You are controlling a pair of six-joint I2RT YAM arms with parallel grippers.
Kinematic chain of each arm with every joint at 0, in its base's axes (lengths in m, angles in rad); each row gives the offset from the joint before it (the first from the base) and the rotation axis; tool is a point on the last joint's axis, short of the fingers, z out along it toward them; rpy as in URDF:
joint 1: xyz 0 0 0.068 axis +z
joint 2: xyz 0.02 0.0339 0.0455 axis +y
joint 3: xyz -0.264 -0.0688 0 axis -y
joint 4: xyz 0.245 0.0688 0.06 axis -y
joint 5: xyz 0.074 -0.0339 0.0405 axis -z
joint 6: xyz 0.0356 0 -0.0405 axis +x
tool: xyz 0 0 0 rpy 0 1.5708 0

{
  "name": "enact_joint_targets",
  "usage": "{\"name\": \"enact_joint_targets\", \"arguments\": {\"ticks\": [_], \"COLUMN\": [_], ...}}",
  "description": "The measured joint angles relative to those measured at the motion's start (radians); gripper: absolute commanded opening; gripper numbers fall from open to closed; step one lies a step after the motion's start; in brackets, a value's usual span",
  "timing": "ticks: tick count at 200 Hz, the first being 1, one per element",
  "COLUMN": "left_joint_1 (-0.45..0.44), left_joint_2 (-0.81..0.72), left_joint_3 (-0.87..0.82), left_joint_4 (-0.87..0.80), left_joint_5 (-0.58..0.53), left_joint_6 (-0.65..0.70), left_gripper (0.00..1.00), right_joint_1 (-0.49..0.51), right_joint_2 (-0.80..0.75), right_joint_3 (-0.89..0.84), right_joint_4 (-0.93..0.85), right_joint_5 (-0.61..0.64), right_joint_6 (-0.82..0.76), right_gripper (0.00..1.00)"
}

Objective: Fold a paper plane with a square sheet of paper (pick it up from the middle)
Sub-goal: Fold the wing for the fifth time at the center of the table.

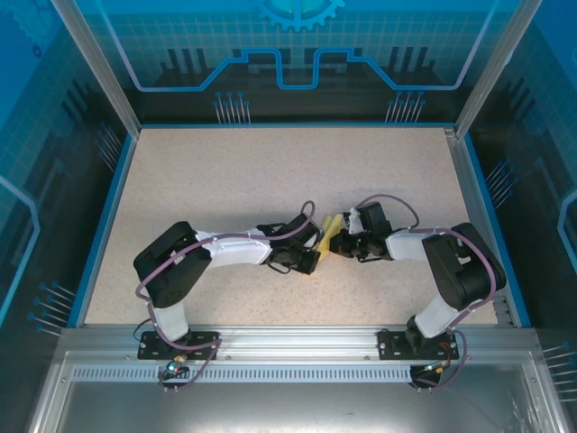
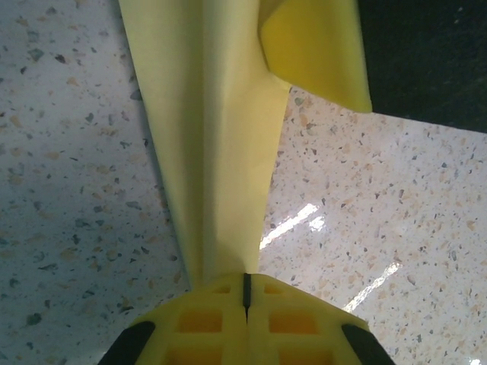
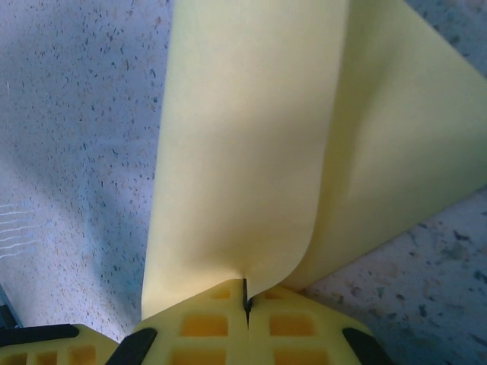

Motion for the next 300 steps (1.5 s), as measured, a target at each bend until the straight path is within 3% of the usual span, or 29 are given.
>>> {"name": "enact_joint_targets", "arguments": {"ticks": [202,300], "left_joint_1": [0.037,0.089], "left_joint_2": [0.011,0.012], "left_joint_3": [-0.023,-0.063], "left_joint_4": [0.055,0.145], "left_joint_5": [-0.008,0.06], "left_joint_6": [-0.01,-0.037], "left_gripper": [0.05,0.04], "right_joint_1": [0.003,0.016], "right_joint_2": [0.0,-0.008], "right_joint_3": [0.044,0.071], "right_joint_4": [-0.021,-0.079], "right_joint_5": [0.001,0.028], "right_joint_6": [0.001,-0.014], "right_gripper": [0.08,0.26]}}
